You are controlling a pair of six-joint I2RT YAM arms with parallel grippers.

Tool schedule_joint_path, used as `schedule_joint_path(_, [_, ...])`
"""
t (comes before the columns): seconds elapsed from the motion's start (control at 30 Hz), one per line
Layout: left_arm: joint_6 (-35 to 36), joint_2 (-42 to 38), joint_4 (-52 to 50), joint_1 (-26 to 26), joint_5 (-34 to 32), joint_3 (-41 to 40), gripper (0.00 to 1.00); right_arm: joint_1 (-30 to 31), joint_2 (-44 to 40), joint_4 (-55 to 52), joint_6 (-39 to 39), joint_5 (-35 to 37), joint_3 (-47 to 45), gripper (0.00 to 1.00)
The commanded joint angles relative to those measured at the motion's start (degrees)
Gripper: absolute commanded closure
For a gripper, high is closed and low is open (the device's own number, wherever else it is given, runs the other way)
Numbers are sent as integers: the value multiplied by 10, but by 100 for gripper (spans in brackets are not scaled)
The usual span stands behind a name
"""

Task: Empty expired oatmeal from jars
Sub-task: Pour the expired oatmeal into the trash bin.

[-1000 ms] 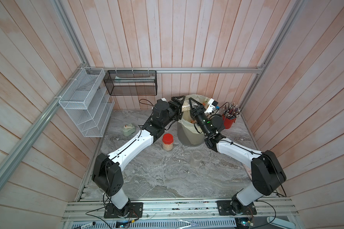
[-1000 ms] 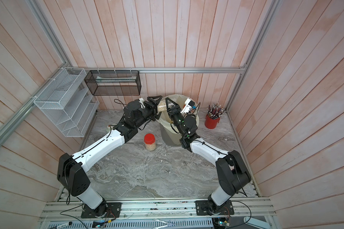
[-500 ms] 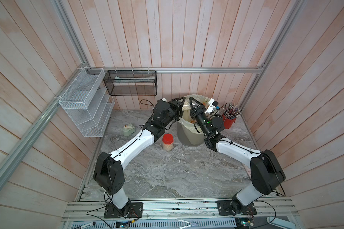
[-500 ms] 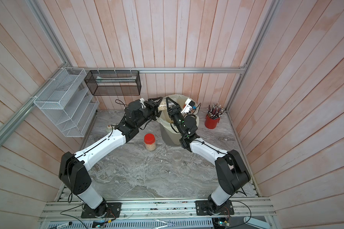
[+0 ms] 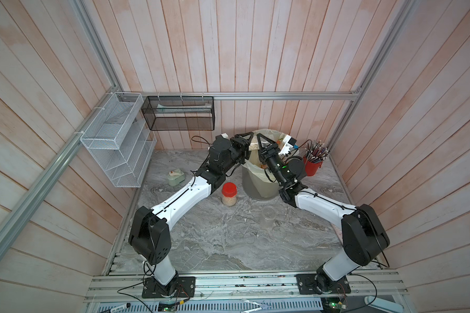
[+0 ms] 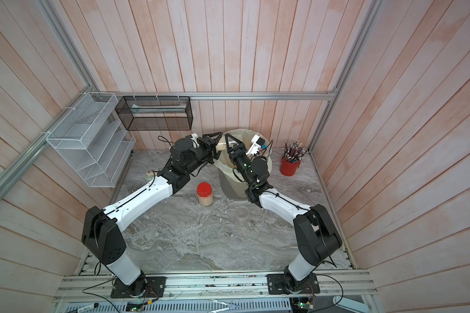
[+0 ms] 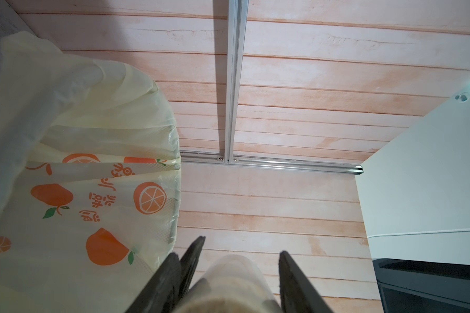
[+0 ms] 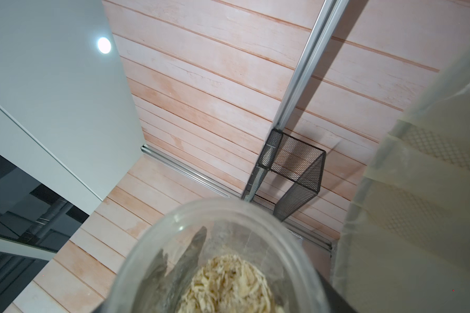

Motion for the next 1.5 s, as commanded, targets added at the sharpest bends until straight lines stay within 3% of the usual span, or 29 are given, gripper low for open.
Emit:
schedule_joint_path(0.0, [12, 13, 28, 5, 24, 11, 91, 1, -6, -26, -14, -21, 10, 24])
schedule_joint_path(0.37, [22, 27, 18, 26, 34, 42, 92, -10, -29, -52, -29, -70, -1, 16])
schedule_joint_path(0.93, [85, 56, -36, 55, 38, 78, 93, -14, -166, -227, -80, -70, -29, 16])
schedule_joint_path(1.47, [294, 84, -184, 66, 91, 167, 95, -102, -366, -384, -150, -81, -111, 14])
